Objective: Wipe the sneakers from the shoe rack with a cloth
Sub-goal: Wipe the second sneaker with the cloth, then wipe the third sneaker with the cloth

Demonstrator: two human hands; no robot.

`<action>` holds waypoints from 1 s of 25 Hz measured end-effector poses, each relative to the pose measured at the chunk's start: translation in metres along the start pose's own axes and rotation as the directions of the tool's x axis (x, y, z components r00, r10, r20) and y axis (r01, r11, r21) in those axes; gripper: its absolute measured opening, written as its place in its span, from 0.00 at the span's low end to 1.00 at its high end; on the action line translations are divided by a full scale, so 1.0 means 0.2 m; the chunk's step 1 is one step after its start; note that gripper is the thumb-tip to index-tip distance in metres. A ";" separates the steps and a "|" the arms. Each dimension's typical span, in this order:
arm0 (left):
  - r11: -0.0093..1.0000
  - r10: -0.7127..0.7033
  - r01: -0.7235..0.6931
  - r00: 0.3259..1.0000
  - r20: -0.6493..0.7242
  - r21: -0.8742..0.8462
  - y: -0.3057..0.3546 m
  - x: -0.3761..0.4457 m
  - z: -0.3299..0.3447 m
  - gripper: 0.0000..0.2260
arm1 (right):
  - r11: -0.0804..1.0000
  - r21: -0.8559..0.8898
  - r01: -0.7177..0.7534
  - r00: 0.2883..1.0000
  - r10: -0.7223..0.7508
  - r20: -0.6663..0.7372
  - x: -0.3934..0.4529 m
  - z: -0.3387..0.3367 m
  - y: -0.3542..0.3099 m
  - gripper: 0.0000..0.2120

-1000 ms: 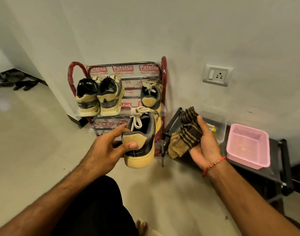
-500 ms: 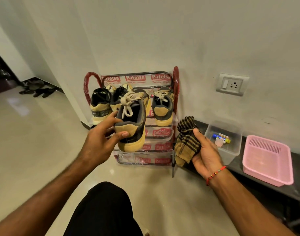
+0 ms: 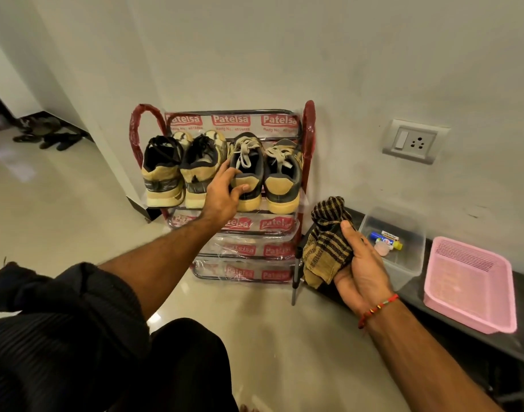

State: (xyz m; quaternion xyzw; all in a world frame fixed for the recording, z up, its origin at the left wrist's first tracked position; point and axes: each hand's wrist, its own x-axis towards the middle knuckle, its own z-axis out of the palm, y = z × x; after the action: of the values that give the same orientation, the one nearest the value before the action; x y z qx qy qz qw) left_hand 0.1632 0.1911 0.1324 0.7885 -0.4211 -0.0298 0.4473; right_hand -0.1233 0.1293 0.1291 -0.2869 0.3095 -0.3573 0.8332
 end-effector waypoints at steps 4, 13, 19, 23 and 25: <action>0.986 0.003 -0.010 0.999 0.043 0.169 -0.03 0.08 -0.01 0.16 | 1.000 0.002 0.001 1.000 -0.001 -0.001 0.07 0.04 0.05 0.19; 0.586 0.110 -0.151 0.988 0.107 0.796 -0.08 0.10 -0.39 0.27 | 0.998 -0.052 -0.022 1.000 0.023 0.019 0.12 0.13 0.16 0.13; 0.754 -0.239 0.045 0.948 0.210 0.655 -0.10 0.27 -0.53 0.16 | 0.997 -0.072 -0.028 1.000 0.029 0.004 0.12 0.10 0.19 0.18; 0.812 -0.109 0.091 0.994 -0.003 0.577 -0.04 0.29 -0.55 0.14 | 0.997 -0.070 -0.017 0.999 0.019 0.034 0.11 0.08 0.18 0.19; 0.852 -0.046 0.101 0.992 -0.118 0.513 -0.01 0.27 -0.62 0.14 | 0.998 -0.066 -0.003 0.999 0.006 0.048 0.10 0.07 0.16 0.19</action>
State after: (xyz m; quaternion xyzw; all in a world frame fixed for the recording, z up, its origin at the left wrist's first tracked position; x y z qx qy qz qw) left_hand 0.2515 0.2374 0.2233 0.8958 -0.3598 0.1074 0.2379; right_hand -0.0894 0.1351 0.1099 -0.3219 0.3017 -0.3382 0.8313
